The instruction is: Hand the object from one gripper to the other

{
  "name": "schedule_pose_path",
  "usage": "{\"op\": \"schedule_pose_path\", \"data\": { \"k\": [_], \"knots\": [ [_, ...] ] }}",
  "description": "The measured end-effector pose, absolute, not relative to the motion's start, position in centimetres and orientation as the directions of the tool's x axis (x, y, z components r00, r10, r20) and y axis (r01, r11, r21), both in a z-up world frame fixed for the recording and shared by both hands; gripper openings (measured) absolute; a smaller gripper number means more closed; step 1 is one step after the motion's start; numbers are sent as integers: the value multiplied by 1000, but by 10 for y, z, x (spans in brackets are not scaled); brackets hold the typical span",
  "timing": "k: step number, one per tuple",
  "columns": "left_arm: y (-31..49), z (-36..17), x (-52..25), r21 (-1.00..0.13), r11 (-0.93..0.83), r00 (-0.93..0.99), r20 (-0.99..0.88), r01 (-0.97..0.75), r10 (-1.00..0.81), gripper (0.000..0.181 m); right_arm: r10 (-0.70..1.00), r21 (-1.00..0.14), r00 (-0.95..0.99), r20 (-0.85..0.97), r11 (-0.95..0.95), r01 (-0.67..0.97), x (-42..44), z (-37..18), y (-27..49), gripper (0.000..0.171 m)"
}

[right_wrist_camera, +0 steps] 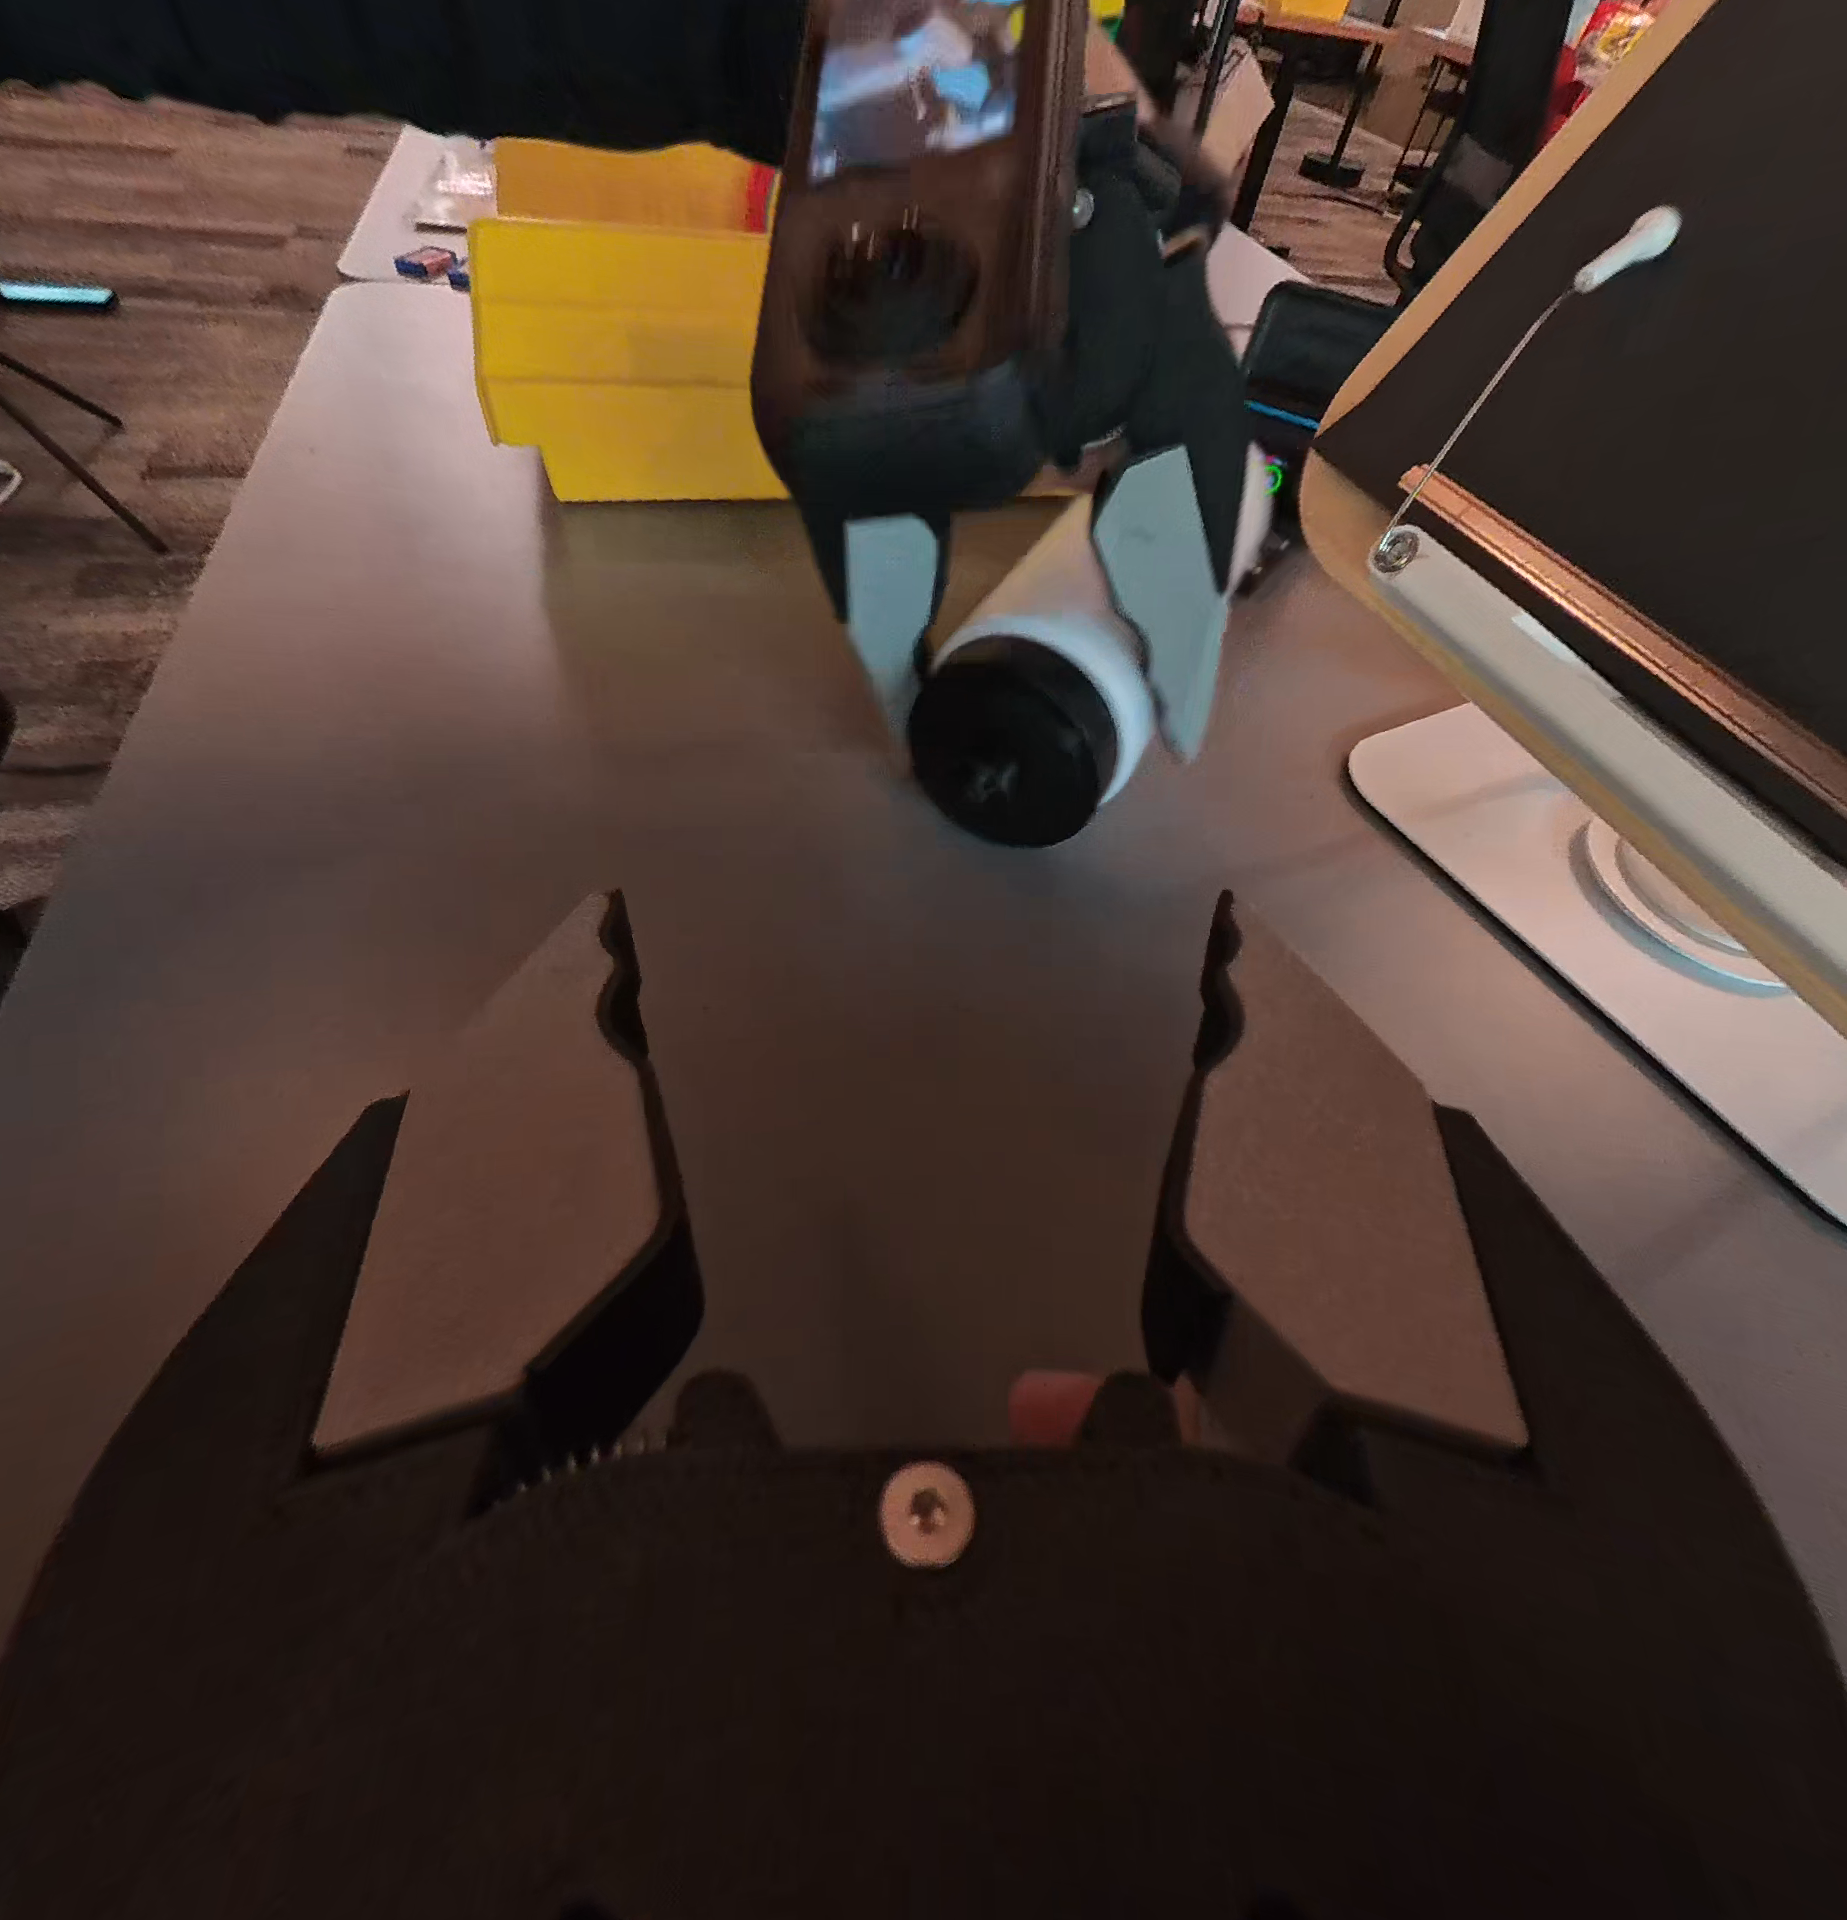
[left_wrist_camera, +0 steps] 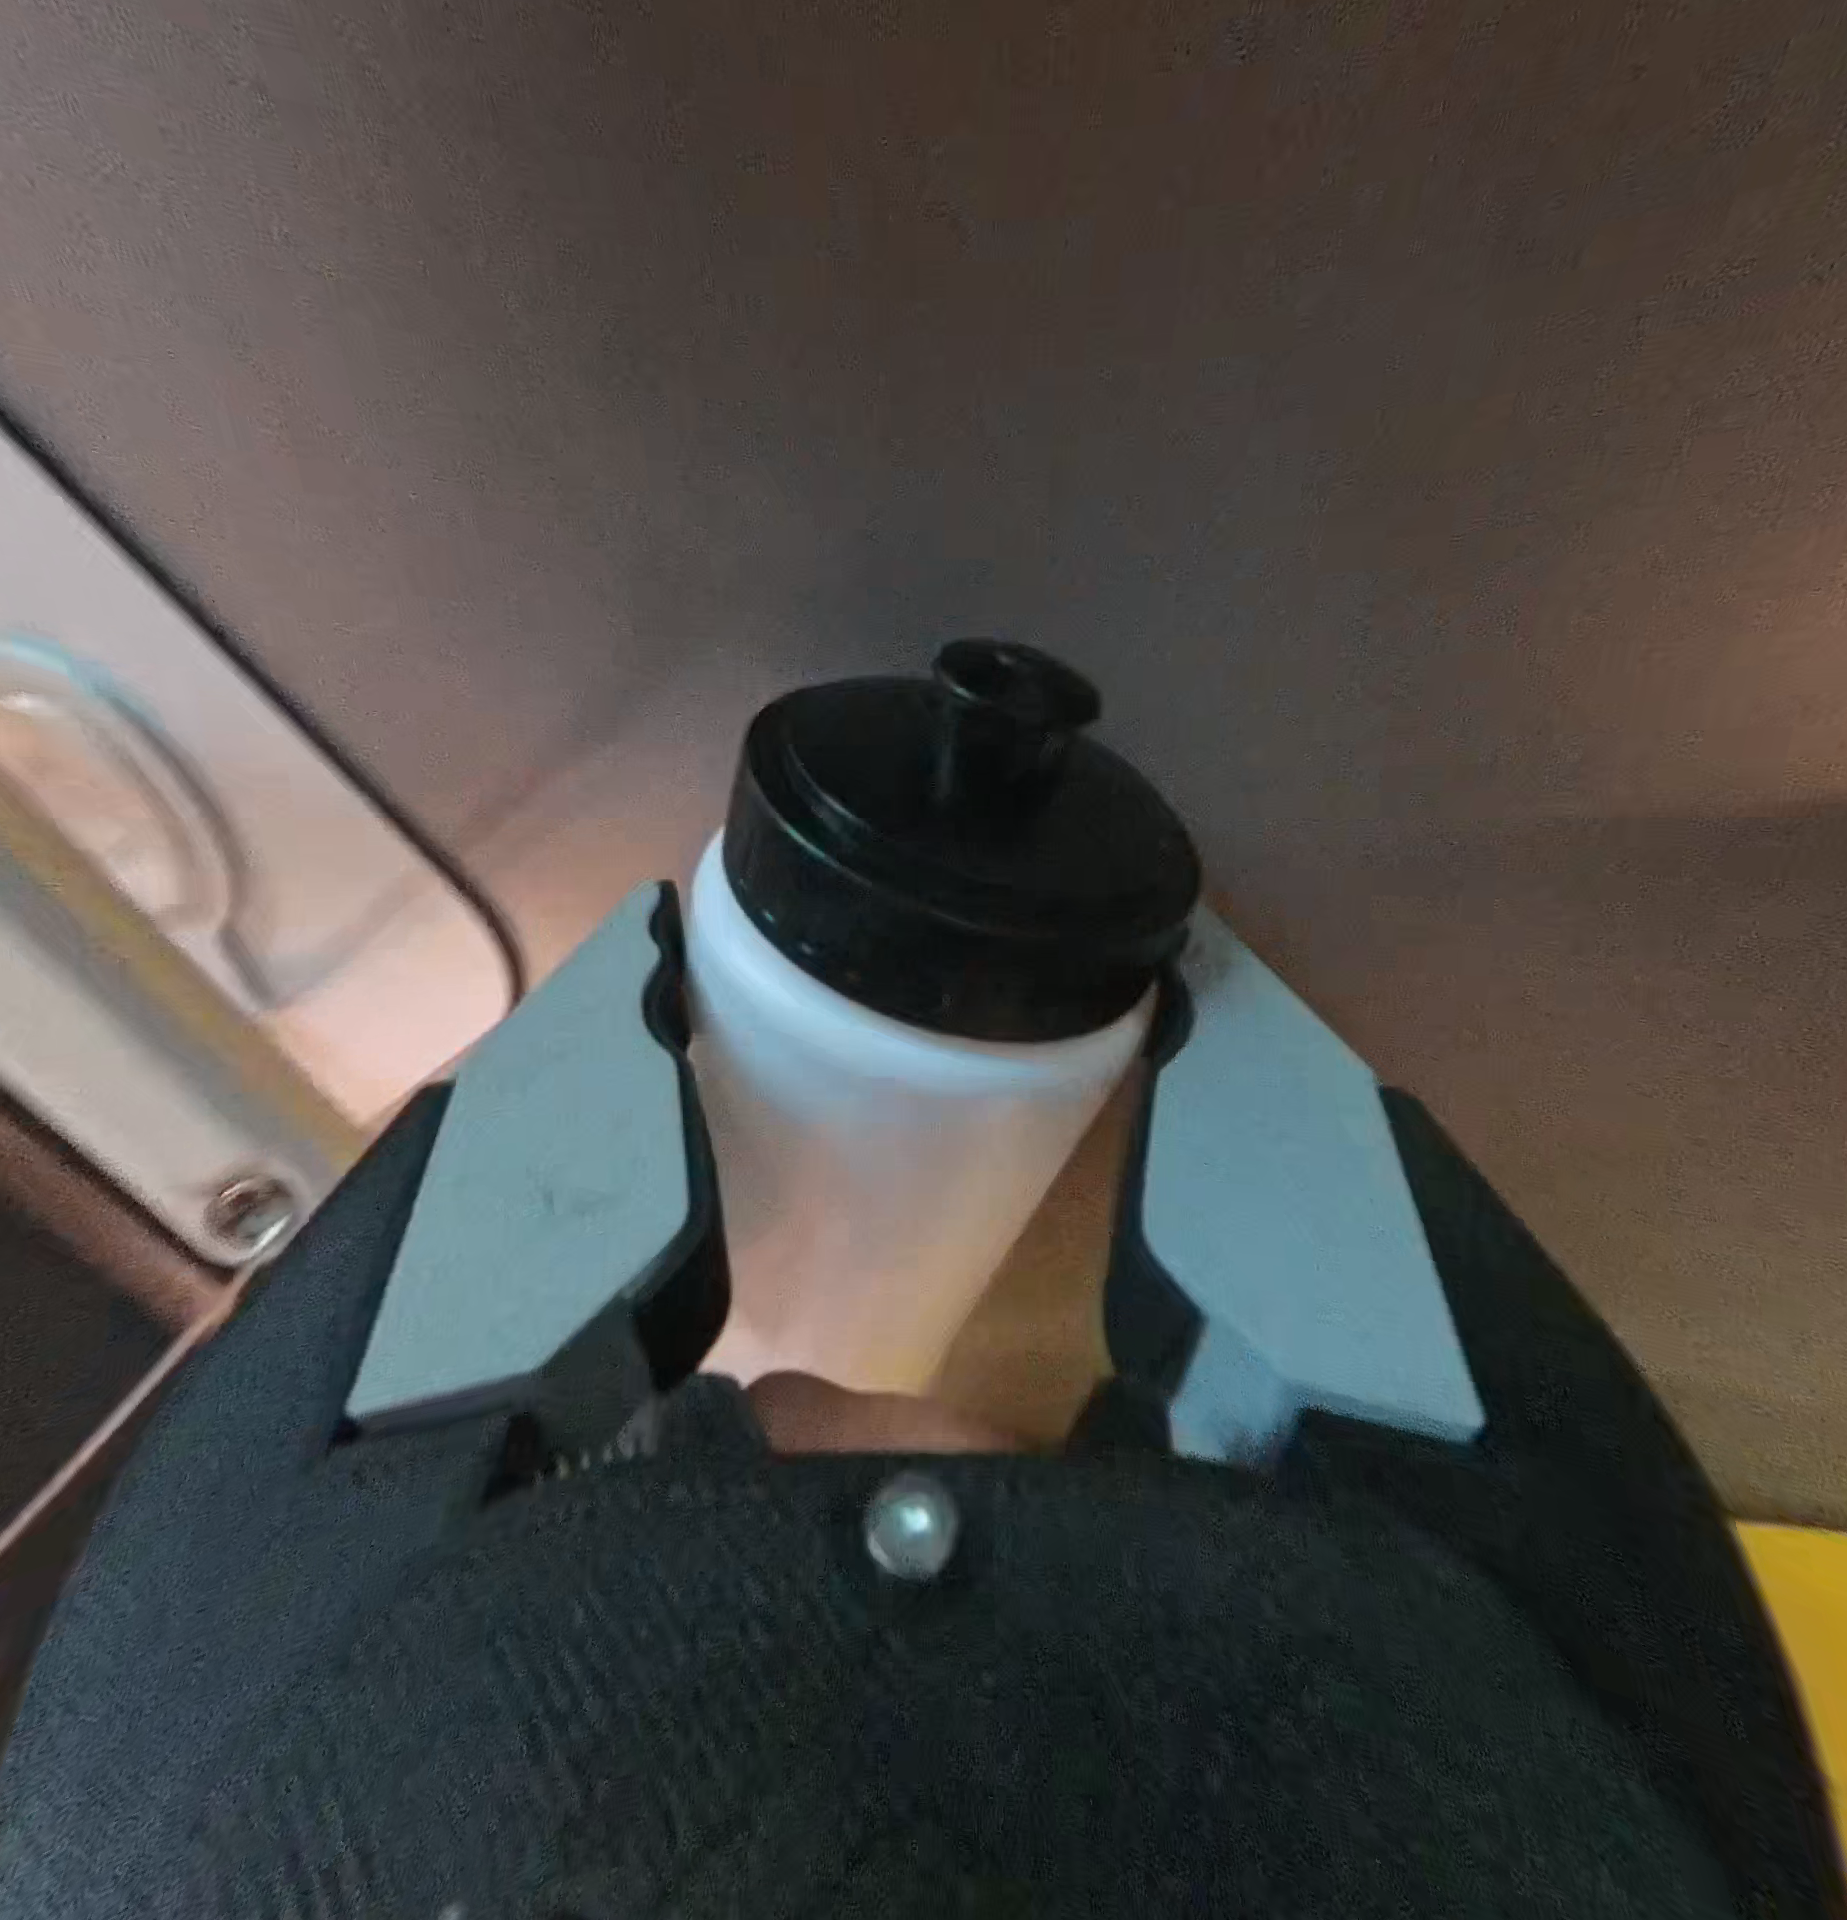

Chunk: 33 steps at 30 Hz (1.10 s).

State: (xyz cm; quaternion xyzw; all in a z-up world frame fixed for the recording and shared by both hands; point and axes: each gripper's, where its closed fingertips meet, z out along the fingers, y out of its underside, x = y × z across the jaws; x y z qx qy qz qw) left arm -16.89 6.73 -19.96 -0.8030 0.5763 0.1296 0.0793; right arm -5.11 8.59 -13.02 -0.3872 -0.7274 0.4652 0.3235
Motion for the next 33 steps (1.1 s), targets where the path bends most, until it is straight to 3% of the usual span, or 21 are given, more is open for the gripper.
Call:
{"op": "schedule_pose_path", "data": {
  "k": [2,5,9,13,16,18,22,25,28,31,33],
  "knots": [
    [51,-200,-132,-144,-344,367,-177,-928,-913,88,860,-929,-498,114,269,253,-50,-128,83,104],
    [42,-200,-129,-92,-276,290,-267,-957,-919,87,846,-928,-518,128,287,239,-47,-126,77,103],
    [34,-190,-101,-237,-272,336,-298,-933,-894,87,815,-921,-571,102,294,255,-43,-132,67,105],
    [42,-126,-67,-579,-234,497,-349,-781,-795,87,810,-929,-575,115,293,227,-41,-128,68,107],
    [46,-56,-45,-867,-97,656,-292,-489,-696,86,824,-946,-547,150,280,163,-41,-112,69,109],
    [44,-24,-38,-962,-21,728,-191,-271,-658,86,819,-953,-554,149,269,141,-42,-105,60,110],
    [42,2,-22,-996,90,787,-39,22,-616,86,800,-972,-591,102,207,111,-46,-94,29,116],
    [41,9,-2,-982,148,769,-2,121,-640,86,828,-971,-547,124,216,107,-57,-95,23,118],
    [34,9,22,-975,218,747,-114,42,-655,86,818,-940,-511,263,336,54,-60,-102,20,95],
    [23,2,23,-990,125,702,-45,63,-711,93,793,-877,-436,426,480,17,-57,-100,28,95],
    [12,-1,10,-992,37,699,61,123,-713,102,744,-769,-265,613,639,15,-60,-93,57,96]
  ]
}}
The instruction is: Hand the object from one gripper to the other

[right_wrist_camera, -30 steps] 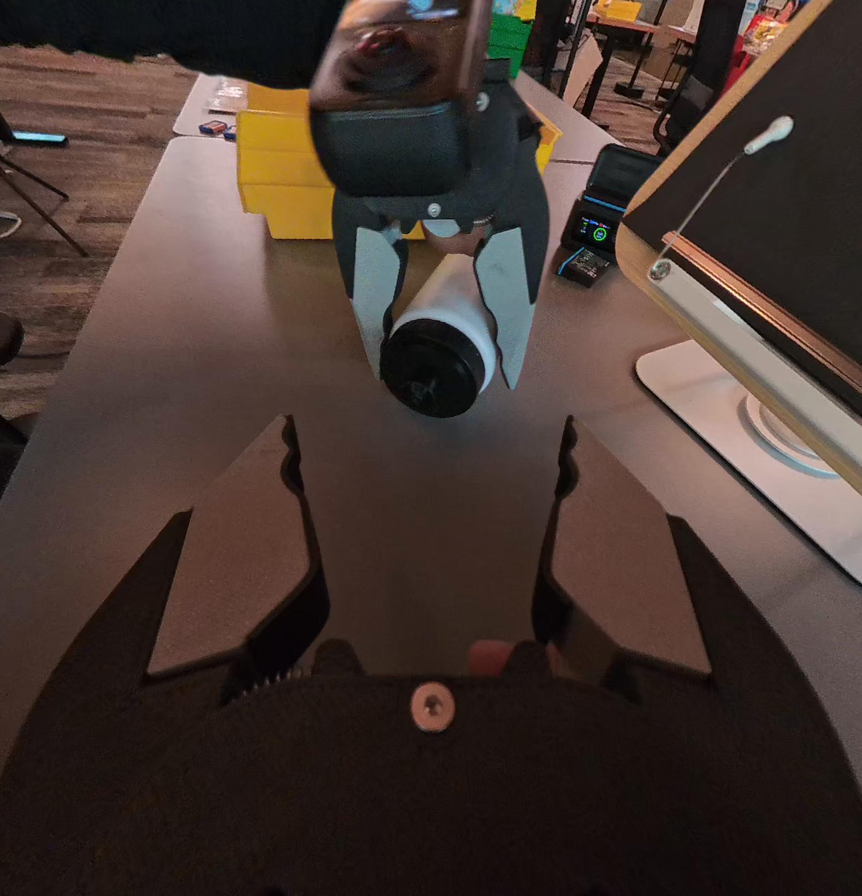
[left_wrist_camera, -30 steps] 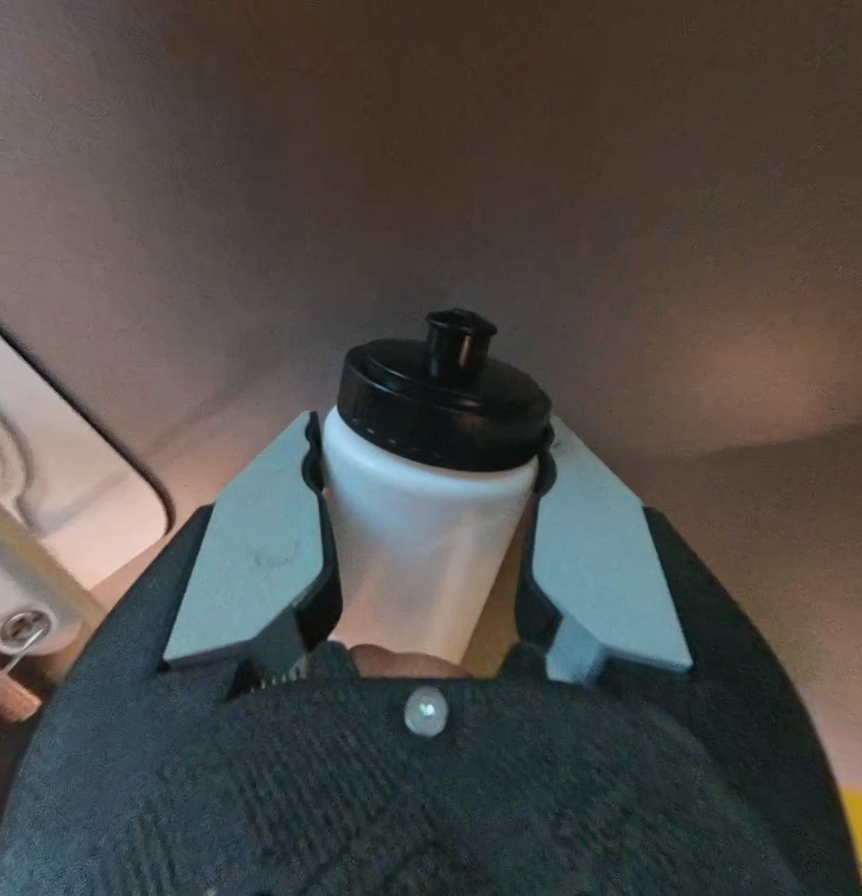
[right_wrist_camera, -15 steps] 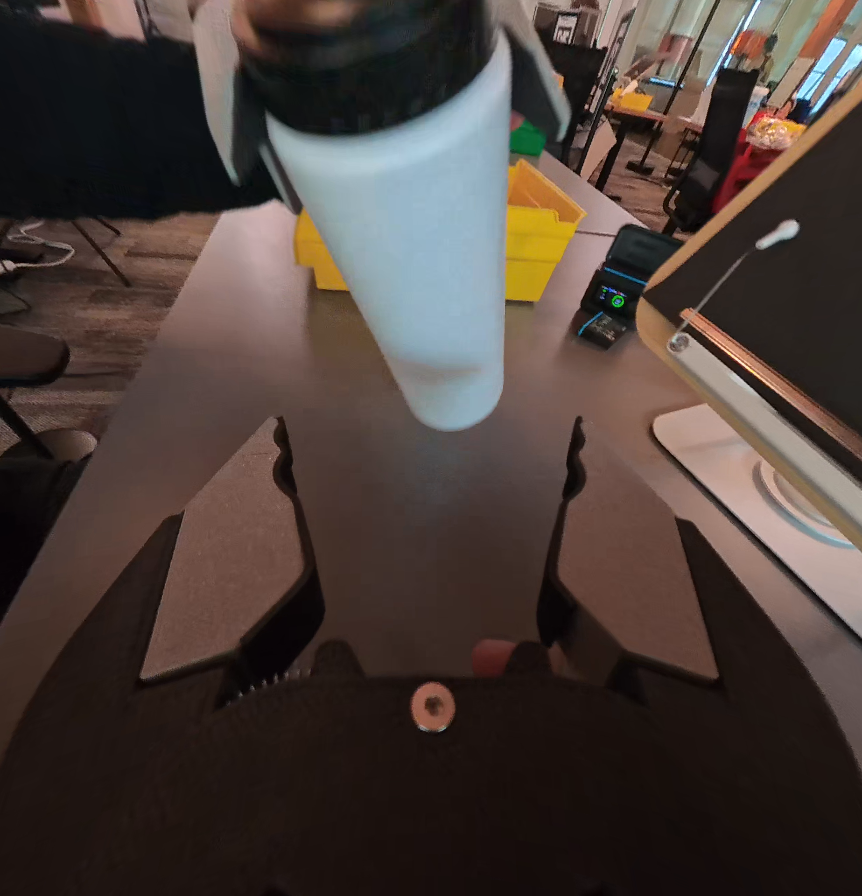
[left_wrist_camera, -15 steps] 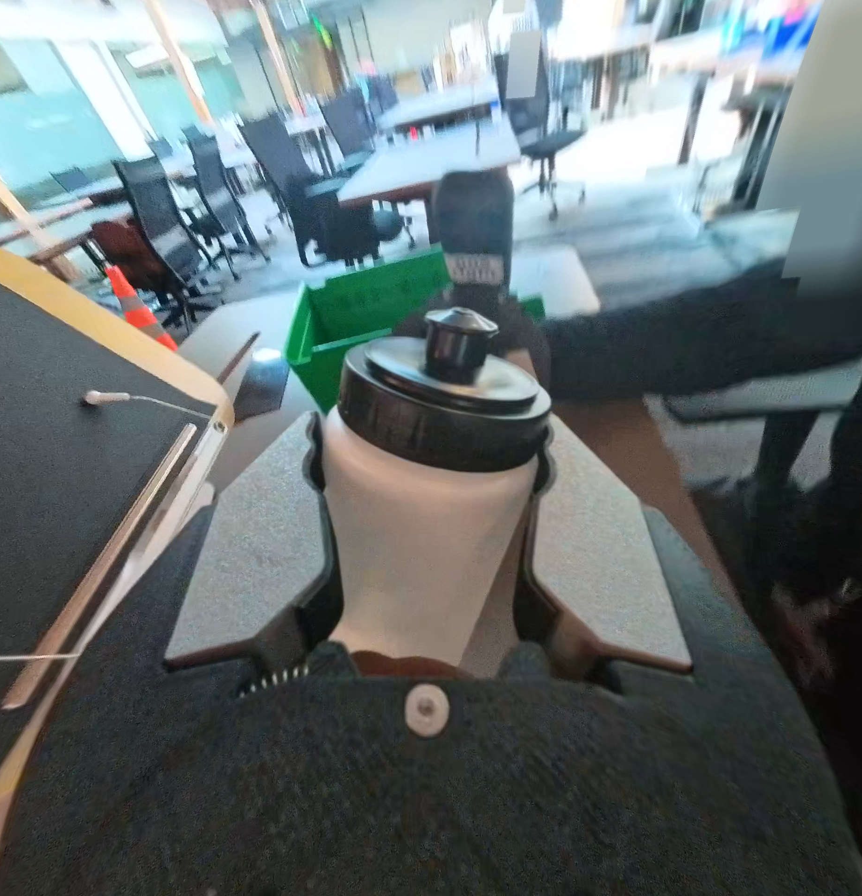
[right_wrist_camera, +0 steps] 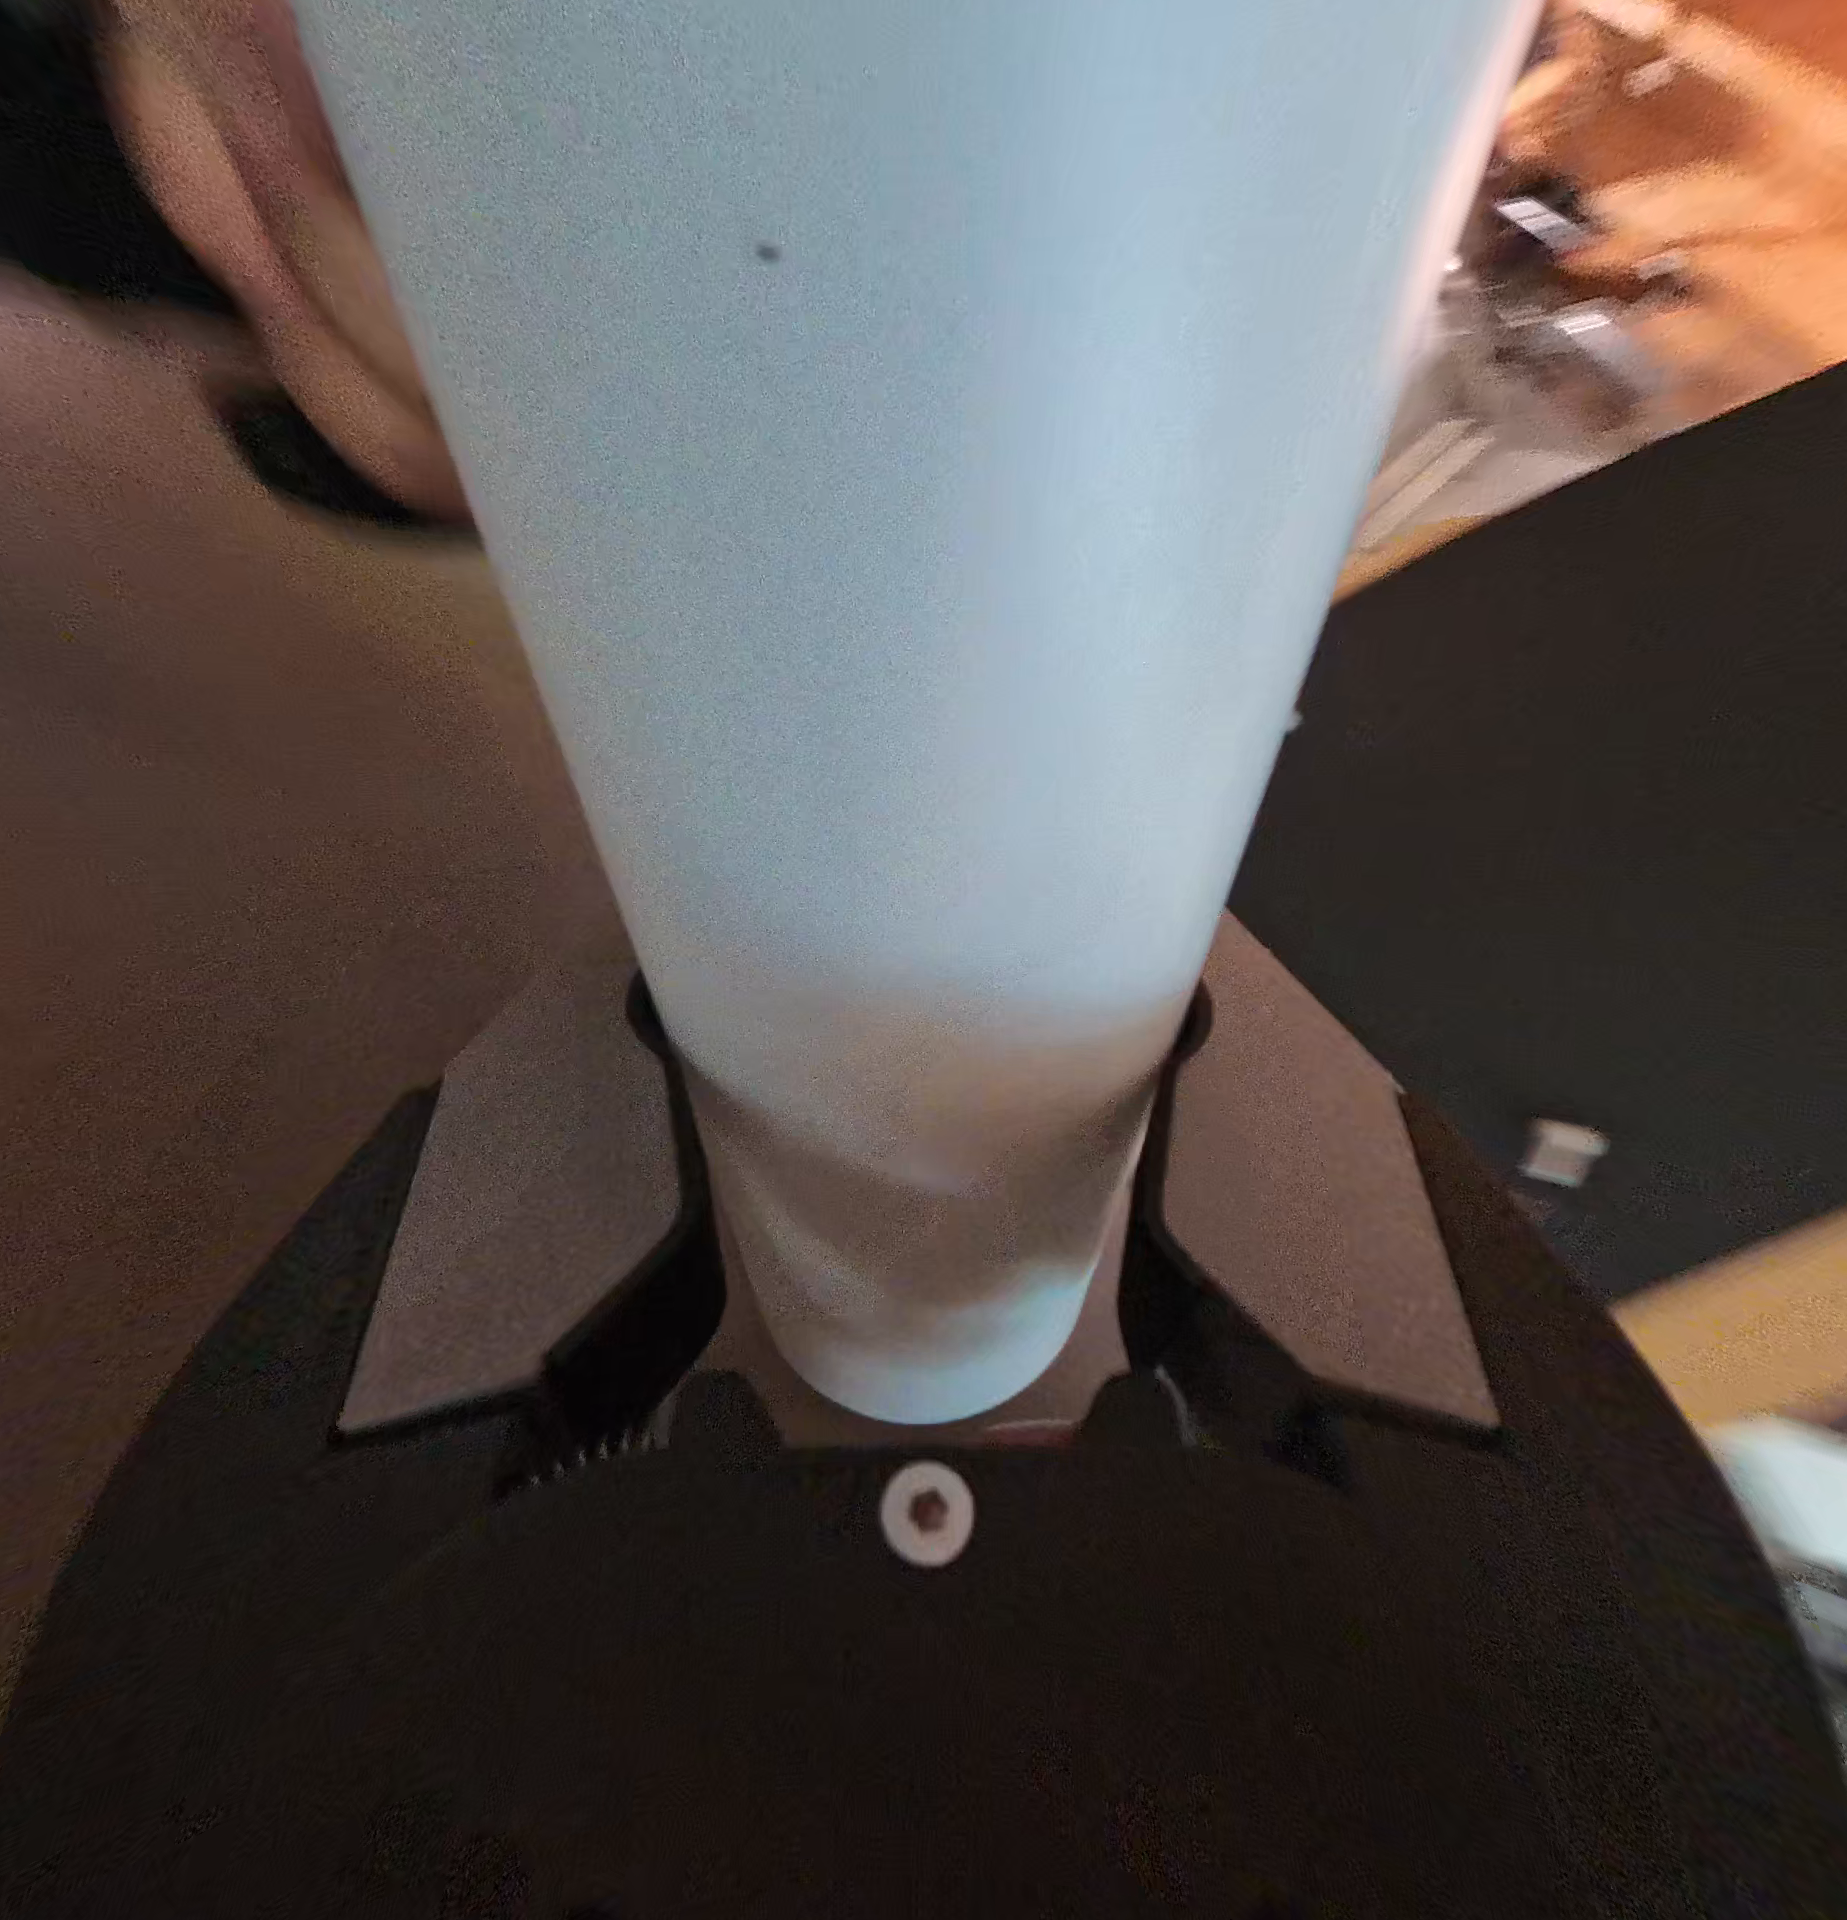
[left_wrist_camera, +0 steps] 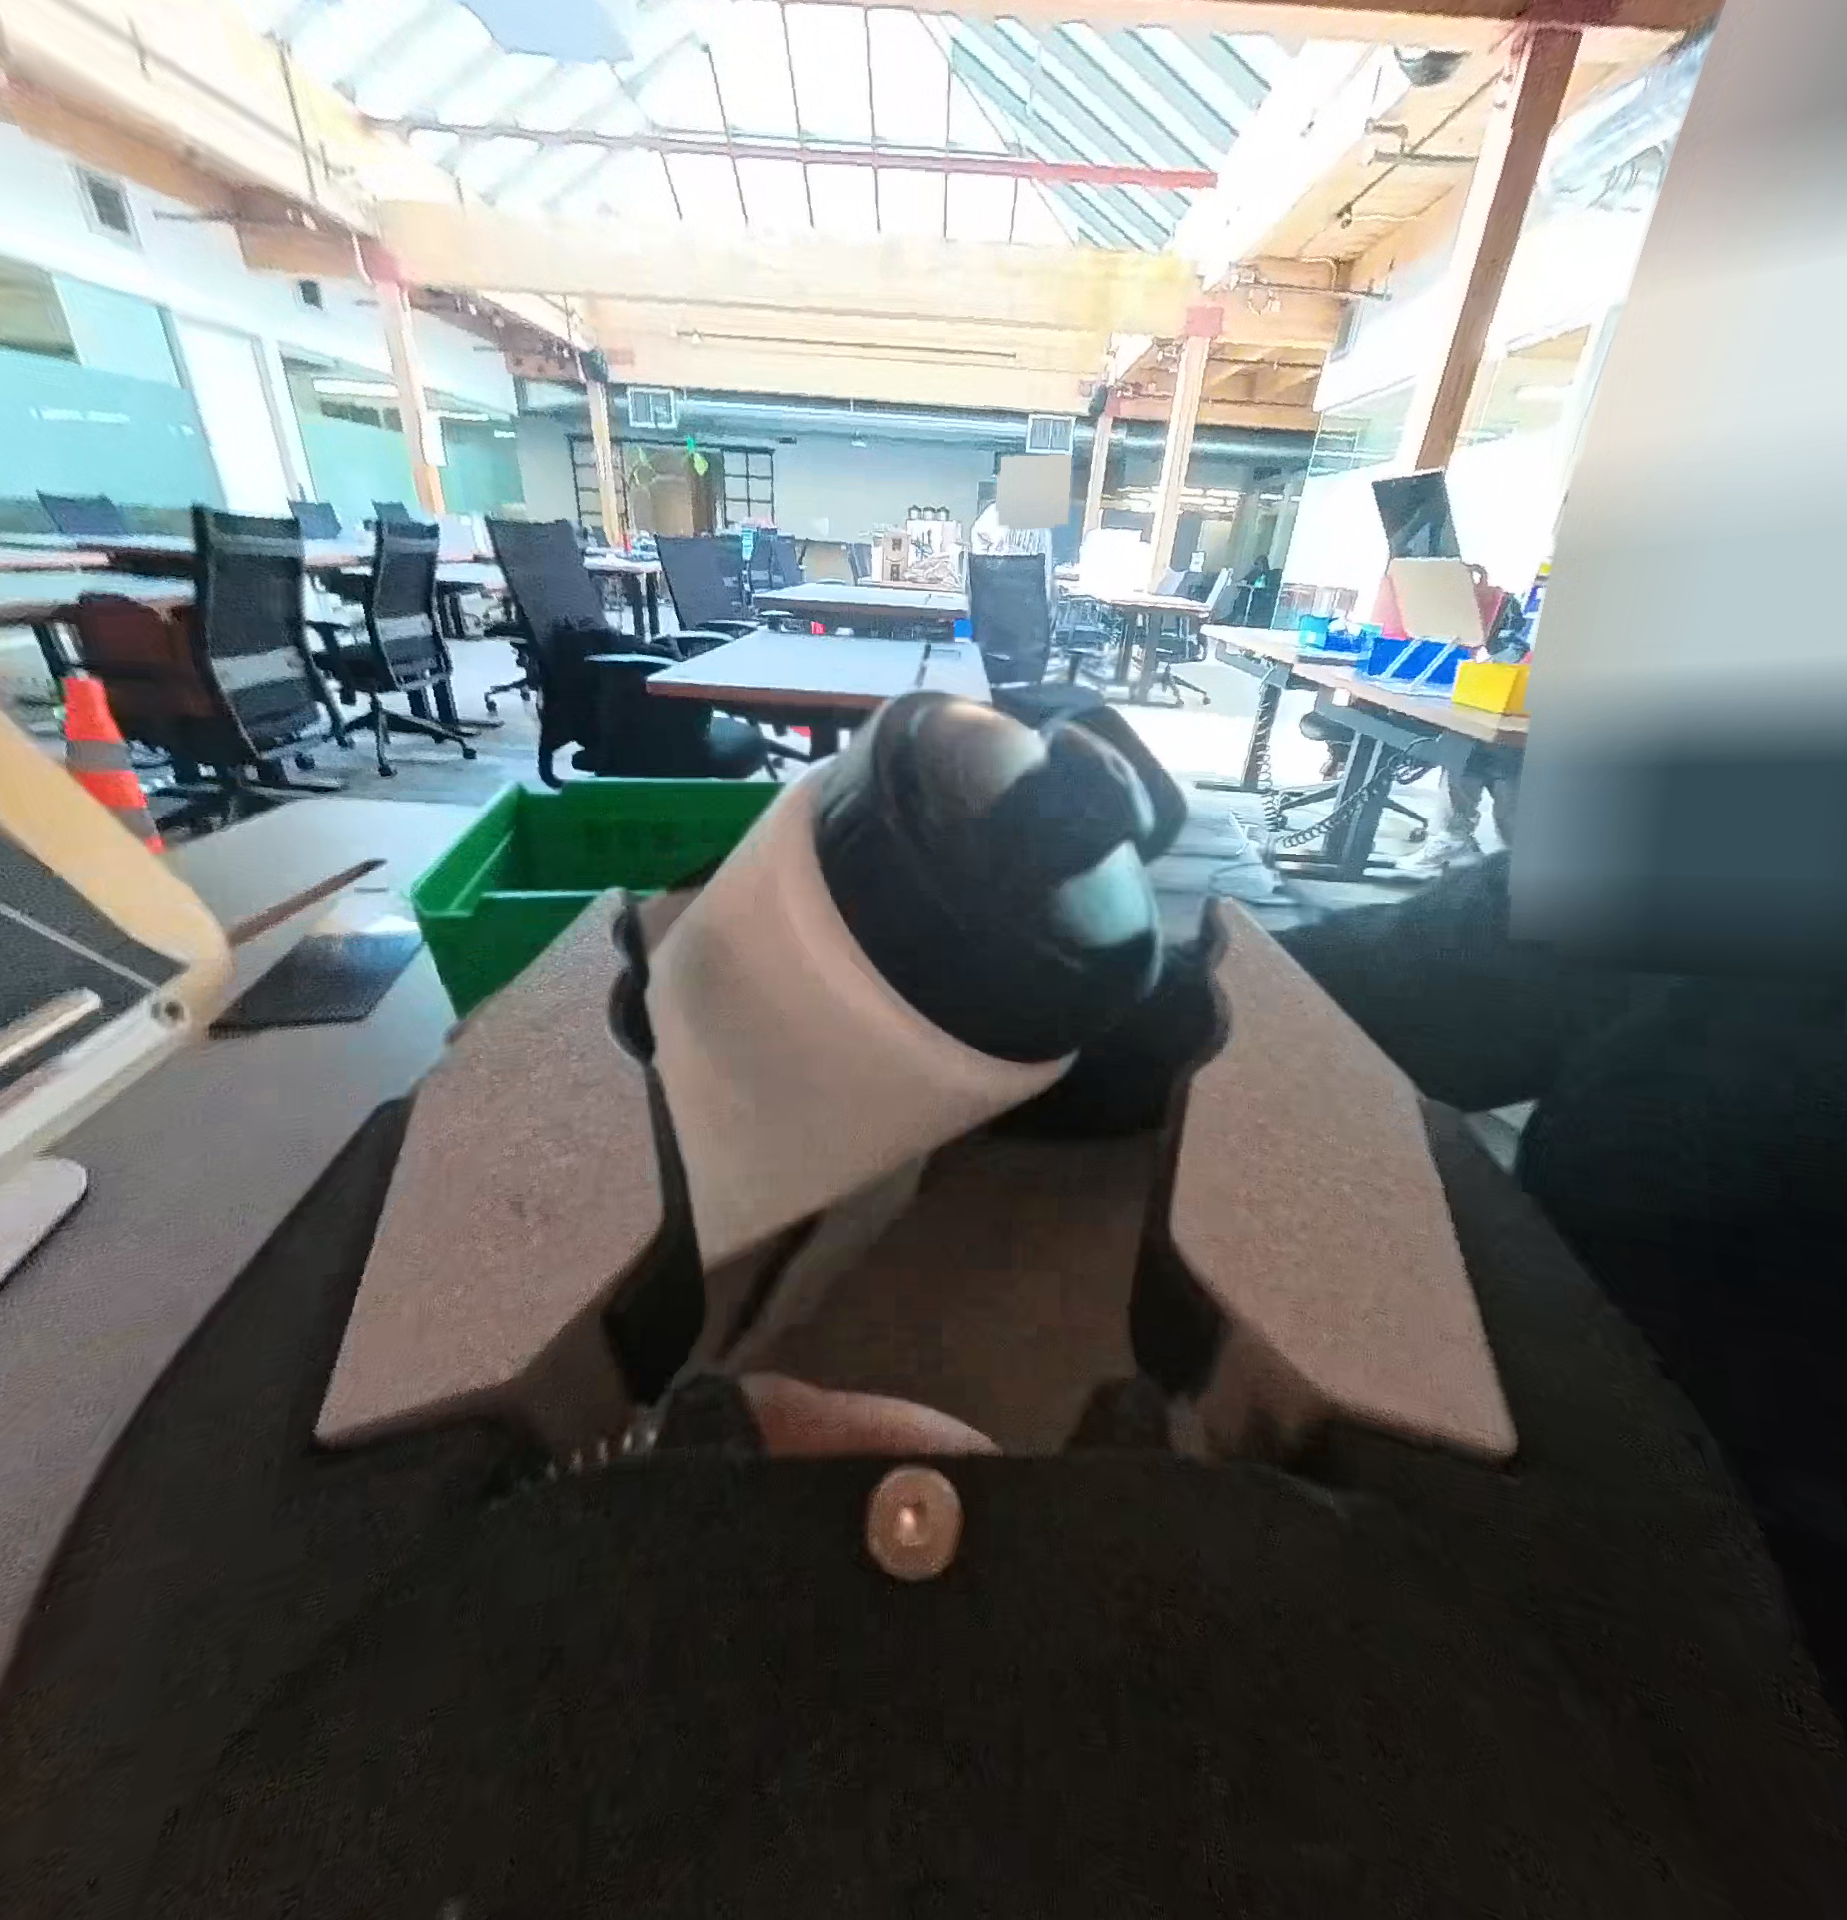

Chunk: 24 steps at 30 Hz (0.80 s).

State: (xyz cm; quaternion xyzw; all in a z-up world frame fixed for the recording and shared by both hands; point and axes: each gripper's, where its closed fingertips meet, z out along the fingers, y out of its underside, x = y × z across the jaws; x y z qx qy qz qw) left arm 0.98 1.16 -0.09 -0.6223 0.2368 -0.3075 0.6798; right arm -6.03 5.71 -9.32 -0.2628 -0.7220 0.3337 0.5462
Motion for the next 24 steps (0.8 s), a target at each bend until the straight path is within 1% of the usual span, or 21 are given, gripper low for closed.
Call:
{"op": "schedule_pose_path", "data": {
  "k": [1,3,4,6,7,8,10,11,12,15,17,19,21,23,24],
  "knots": [
    [5,-3,0,-989,-1,703,107,149,-703,107,683,-689,-174,709,724,35,-60,-90,72,95],
    [-2,-10,-29,-976,-77,751,206,204,-627,102,525,-522,-23,851,850,78,-58,-80,93,94],
    [-4,-16,-41,-951,-157,746,307,267,-592,101,422,-424,47,906,900,102,-57,-74,99,94],
    [-12,-25,-42,-840,-357,598,542,408,-590,109,179,-204,157,971,966,161,-58,-64,103,94],
    [-13,-32,-40,-783,-439,536,622,441,-571,105,68,-103,189,980,977,186,-59,-62,101,94],
    [-12,-42,-37,-731,-508,494,683,456,-538,106,-22,-23,214,977,979,203,-60,-61,96,94],
    [-11,-70,-25,-626,-659,442,773,416,-455,111,-141,88,259,956,974,207,-61,-59,82,94],
    [-12,-84,-18,-579,-722,435,800,379,-413,121,-174,121,280,944,973,198,-60,-57,74,94],
    [-15,-92,-8,-544,-767,414,819,342,-397,124,-193,142,292,937,972,187,-58,-56,66,94],
    [-25,-100,23,-490,-840,335,851,234,-403,110,-236,191,286,929,965,179,-59,-61,55,94],
    [-20,-122,33,-509,-846,421,810,158,-408,100,-252,209,266,930,961,179,-61,-67,54,94],
    [-14,-138,40,-507,-851,464,792,138,-397,99,-273,231,230,934,953,196,-64,-75,60,93],
    [-5,-147,38,-566,-812,516,743,144,-427,98,-253,219,216,943,960,172,-64,-81,62,94],
    [5,-139,30,-622,-751,516,728,221,-451,98,-210,178,217,953,971,158,-62,-81,66,96],
    [10,-133,24,-636,-720,508,733,278,-452,98,-161,134,203,966,981,143,-60,-80,70,97]
  ]
}}
